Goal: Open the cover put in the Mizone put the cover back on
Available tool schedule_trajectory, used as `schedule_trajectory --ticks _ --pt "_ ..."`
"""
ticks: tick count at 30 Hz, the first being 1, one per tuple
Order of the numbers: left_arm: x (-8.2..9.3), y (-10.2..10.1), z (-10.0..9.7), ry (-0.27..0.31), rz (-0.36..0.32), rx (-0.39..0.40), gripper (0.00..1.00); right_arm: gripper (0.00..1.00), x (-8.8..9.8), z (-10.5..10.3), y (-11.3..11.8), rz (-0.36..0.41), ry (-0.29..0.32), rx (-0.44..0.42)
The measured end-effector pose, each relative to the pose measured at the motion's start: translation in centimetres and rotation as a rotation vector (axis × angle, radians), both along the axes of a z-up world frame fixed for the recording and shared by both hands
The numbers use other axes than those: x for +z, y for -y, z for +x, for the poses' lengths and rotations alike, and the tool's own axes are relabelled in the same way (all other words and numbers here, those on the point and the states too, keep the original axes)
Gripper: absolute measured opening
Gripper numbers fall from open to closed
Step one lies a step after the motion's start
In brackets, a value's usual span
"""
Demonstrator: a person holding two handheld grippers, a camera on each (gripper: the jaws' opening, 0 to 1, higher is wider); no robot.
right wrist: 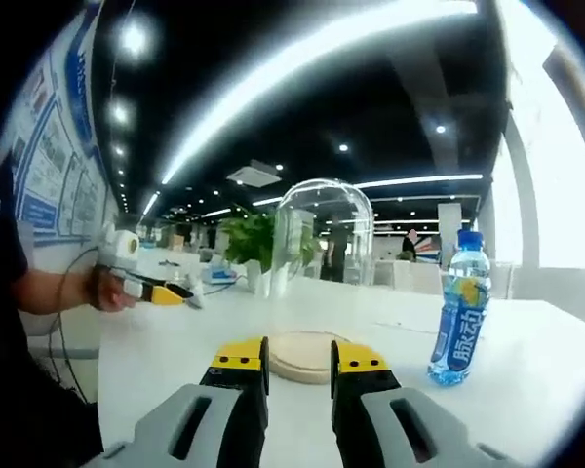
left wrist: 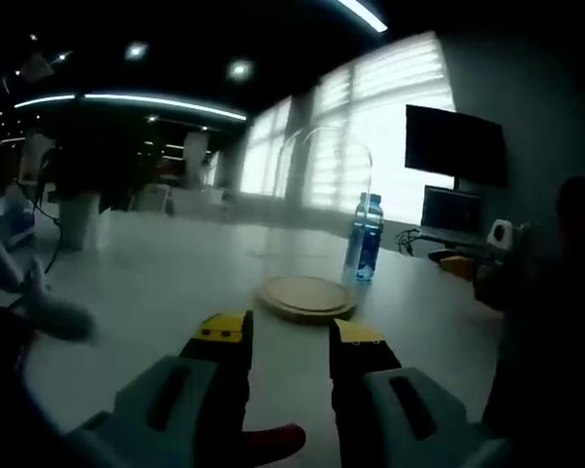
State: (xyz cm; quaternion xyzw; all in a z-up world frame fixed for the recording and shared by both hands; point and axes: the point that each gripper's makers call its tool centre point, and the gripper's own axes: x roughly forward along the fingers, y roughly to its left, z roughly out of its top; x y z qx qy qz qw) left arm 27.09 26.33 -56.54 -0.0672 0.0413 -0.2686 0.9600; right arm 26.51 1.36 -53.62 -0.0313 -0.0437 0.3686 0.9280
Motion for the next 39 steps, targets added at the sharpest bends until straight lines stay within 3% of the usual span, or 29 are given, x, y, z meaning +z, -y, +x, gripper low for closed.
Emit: schedule_trajectory --ticks 5,13,39 --pt "0.7 -0.7 -0.1 0.018 -0.005 0.019 0.25 0.19 0.0 -0.2 0.2 -0.021 0.005 -0.009" --pt "1.4 0.0 -0.5 0.041 -0.014 -0.002 0.25 0.19 -0.7 -0.4 -0.1 -0.029 -0.009 -0.016" --pt "0.7 -0.7 -0.3 0.026 0.001 0.022 0.25 0.18 -2.6 -0.1 1.1 0.004 -0.050 -0.038"
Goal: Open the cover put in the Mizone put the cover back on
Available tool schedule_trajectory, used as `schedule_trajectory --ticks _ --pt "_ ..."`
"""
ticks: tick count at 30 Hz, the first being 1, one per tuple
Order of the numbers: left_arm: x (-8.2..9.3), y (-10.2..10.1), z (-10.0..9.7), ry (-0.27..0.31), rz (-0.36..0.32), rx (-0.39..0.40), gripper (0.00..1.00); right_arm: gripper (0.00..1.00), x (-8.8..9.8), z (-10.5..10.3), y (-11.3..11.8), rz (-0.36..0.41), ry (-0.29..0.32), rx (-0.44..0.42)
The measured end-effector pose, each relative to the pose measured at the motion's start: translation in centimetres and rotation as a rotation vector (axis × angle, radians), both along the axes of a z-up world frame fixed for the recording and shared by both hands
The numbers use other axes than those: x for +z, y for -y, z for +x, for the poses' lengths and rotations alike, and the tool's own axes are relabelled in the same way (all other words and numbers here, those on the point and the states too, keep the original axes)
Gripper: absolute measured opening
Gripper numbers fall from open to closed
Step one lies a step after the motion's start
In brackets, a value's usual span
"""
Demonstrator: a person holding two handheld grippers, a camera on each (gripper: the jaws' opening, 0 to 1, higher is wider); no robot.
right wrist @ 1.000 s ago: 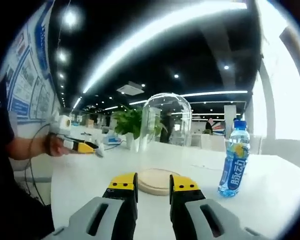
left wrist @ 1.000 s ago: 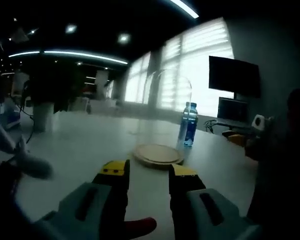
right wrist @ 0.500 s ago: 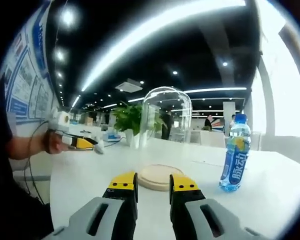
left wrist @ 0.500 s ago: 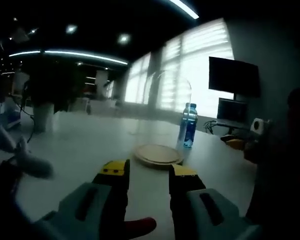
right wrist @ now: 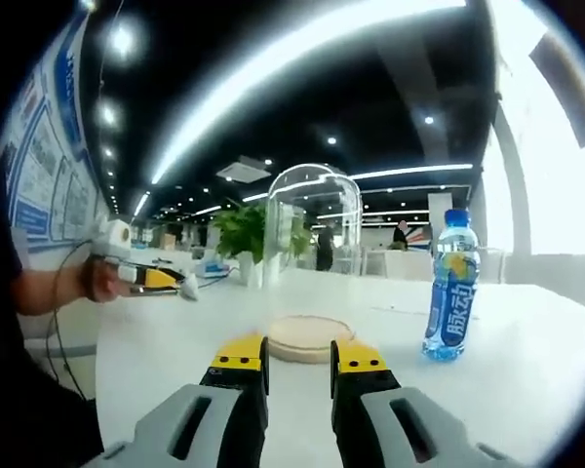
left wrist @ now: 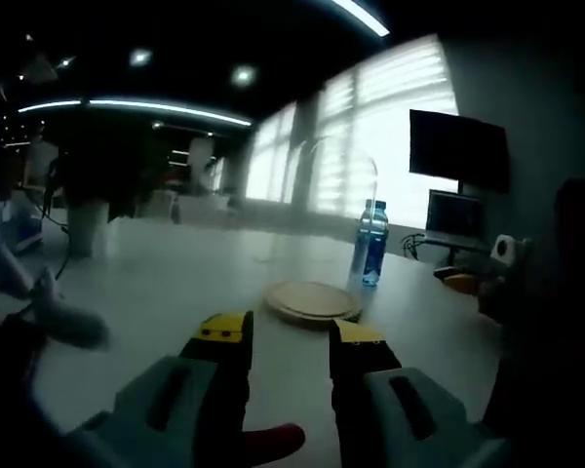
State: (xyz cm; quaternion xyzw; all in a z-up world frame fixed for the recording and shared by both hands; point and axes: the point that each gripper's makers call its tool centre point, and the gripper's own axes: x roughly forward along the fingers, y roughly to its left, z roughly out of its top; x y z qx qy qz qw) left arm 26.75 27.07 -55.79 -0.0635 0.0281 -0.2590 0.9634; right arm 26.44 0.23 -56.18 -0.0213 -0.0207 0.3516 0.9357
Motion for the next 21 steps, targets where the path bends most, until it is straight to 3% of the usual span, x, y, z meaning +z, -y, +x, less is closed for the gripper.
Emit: schedule_trajectory --ticks 21 --pt "0.0 0.9 -0.4 0.011 0.004 -0.032 0.25 0.18 1.1 0.1 1.1 0.020 0.008 0.016"
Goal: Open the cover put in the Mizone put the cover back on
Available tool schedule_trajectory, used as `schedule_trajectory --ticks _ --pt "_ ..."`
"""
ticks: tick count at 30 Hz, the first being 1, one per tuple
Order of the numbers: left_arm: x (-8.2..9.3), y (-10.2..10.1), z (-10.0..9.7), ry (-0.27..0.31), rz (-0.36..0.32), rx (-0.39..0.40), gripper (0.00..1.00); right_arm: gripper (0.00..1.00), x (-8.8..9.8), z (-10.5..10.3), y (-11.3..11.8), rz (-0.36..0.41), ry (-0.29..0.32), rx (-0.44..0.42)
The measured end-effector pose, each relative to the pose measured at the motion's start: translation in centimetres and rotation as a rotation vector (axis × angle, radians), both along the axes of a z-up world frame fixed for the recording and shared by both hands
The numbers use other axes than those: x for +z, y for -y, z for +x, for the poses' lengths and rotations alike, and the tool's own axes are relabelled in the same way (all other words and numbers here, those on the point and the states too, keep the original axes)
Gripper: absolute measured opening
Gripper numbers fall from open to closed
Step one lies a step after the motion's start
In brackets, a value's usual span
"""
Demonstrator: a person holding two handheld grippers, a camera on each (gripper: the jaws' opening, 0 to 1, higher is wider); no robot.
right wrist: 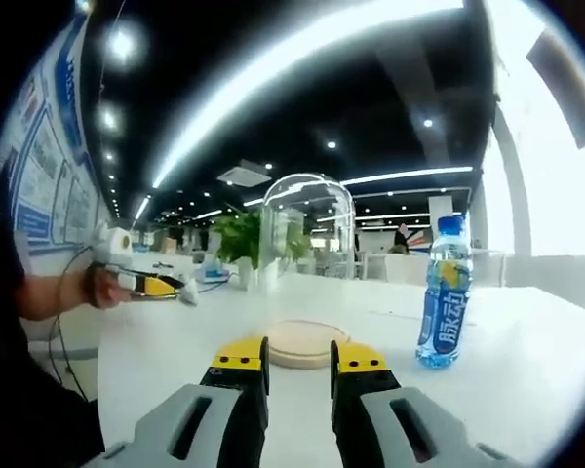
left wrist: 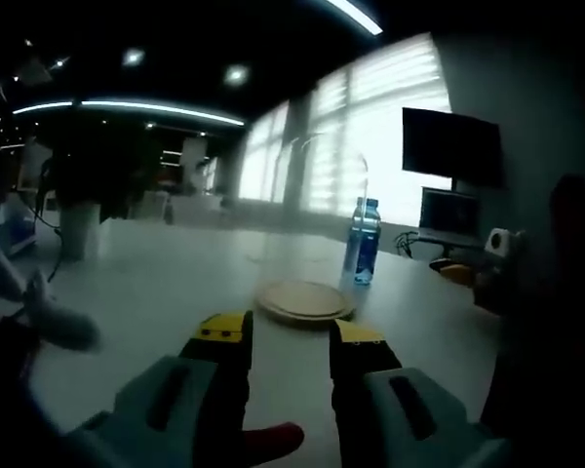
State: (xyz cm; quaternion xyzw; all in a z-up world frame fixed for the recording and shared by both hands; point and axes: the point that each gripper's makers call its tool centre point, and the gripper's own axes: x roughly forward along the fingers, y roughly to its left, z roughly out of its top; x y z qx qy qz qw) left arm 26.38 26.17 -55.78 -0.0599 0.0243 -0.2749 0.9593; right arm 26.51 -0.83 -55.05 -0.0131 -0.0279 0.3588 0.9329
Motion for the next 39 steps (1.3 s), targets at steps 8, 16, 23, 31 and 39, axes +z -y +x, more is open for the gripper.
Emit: schedule_trajectory --ticks 8,16,23,31,39 --pt "0.1 -0.1 0.1 0.008 0.000 -0.009 0.25 0.18 0.2 -0.1 -1.4 -0.010 -0.017 0.013" --pt "0.4 0.0 0.4 -0.001 -0.016 -0.014 0.25 0.19 0.2 -2.0 -1.6 -0.070 0.017 0.046" --pt "4.1 -1.2 -1.8 -0.007 -0.062 -0.054 0.24 0.19 0.2 -1.6 -1.9 -0.048 0.004 0.024" --pt "2.9 -0.6 -1.1 -0.029 -0.025 -0.070 0.25 0.19 0.8 -2.0 -2.4 -0.044 0.032 0.024" --pt "1.5 -0.5 -0.5 -0.039 -0.002 -0.046 0.25 0.19 1.1 -1.9 -2.2 -0.033 0.032 0.014"
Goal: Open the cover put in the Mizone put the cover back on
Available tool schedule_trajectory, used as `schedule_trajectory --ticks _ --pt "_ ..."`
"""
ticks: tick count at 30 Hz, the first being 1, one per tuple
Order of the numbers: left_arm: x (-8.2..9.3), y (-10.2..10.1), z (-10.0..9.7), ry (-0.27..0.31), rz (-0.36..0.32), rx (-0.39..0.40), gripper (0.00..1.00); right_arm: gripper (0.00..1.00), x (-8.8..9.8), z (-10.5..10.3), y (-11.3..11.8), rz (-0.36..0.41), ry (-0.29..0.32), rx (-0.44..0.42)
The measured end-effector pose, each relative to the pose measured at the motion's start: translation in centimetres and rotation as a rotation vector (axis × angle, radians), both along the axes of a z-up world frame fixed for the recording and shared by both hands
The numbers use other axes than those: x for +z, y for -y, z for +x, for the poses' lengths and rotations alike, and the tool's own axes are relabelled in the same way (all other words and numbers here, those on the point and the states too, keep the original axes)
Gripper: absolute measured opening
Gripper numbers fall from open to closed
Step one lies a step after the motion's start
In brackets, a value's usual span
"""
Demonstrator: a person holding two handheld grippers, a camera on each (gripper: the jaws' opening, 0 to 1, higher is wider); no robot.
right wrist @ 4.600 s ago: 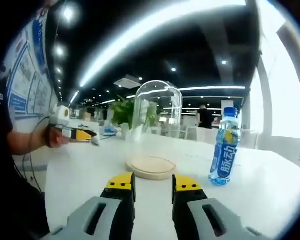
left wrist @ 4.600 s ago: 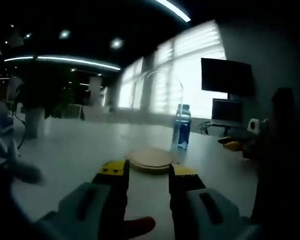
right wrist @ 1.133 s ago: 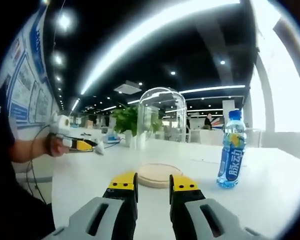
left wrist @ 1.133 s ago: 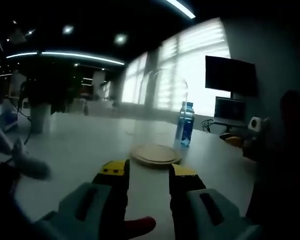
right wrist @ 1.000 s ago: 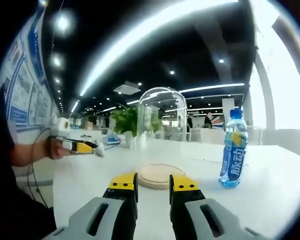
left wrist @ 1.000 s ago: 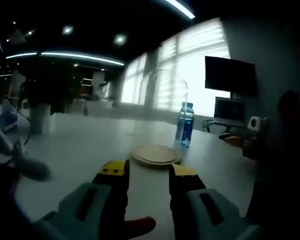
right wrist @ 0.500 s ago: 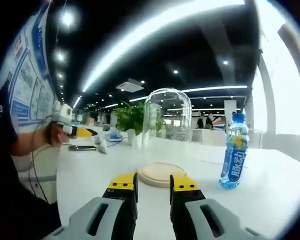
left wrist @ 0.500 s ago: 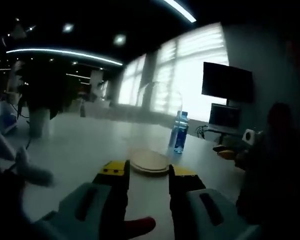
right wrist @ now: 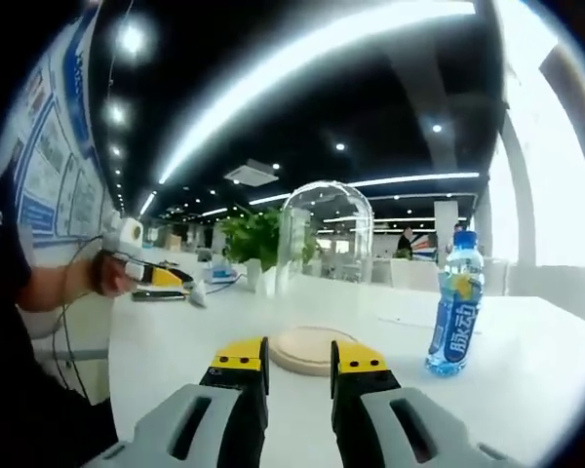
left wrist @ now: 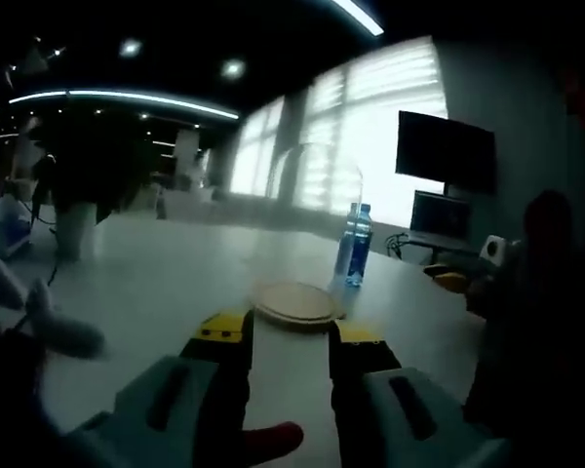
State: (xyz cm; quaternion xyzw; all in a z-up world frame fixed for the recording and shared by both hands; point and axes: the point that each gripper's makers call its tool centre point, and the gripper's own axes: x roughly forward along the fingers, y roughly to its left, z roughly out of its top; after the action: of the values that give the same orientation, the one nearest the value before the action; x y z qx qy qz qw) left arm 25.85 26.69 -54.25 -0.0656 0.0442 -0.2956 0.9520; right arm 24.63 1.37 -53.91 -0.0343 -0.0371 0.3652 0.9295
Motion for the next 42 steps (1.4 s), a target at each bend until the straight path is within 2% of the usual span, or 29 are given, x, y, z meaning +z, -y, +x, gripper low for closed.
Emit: schedule_trajectory --ticks 5,13,19,24,28,32,36,42 --pt "0.4 0.0 -0.4 0.002 -0.041 -0.010 0.25 0.19 -0.2 -0.2 -0.1 -0.018 0.002 0.005" --pt "0.4 -0.6 -0.4 0.007 -0.041 0.009 0.25 0.19 -0.1 -0.1 0.2 -0.008 -0.001 -0.006" --pt "0.0 -0.3 -0.6 -0.005 -0.041 -0.001 0.25 0.19 0.0 -0.3 0.1 0.003 0.005 0.002" --pt "0.4 -0.1 -0.6 0.012 -0.048 -0.012 0.25 0.19 0.0 0.1 0.4 -0.003 -0.004 0.007" --pt "0.6 -0.1 -0.7 0.027 -0.031 -0.009 0.25 0.19 0.7 -0.5 0.9 -0.028 0.023 0.018" --pt "0.4 1.1 -0.4 0.035 0.016 -0.010 0.25 0.19 0.9 0.2 1.1 -0.016 0.011 0.002" --pt "0.7 1.9 -0.6 0.050 0.033 -0.025 0.26 0.19 0.9 -0.5 0.9 -0.028 0.018 0.010" --pt "1.1 1.2 -1.0 0.062 0.040 -0.013 0.26 0.19 0.8 0.0 1.9 -0.046 0.005 -0.018"
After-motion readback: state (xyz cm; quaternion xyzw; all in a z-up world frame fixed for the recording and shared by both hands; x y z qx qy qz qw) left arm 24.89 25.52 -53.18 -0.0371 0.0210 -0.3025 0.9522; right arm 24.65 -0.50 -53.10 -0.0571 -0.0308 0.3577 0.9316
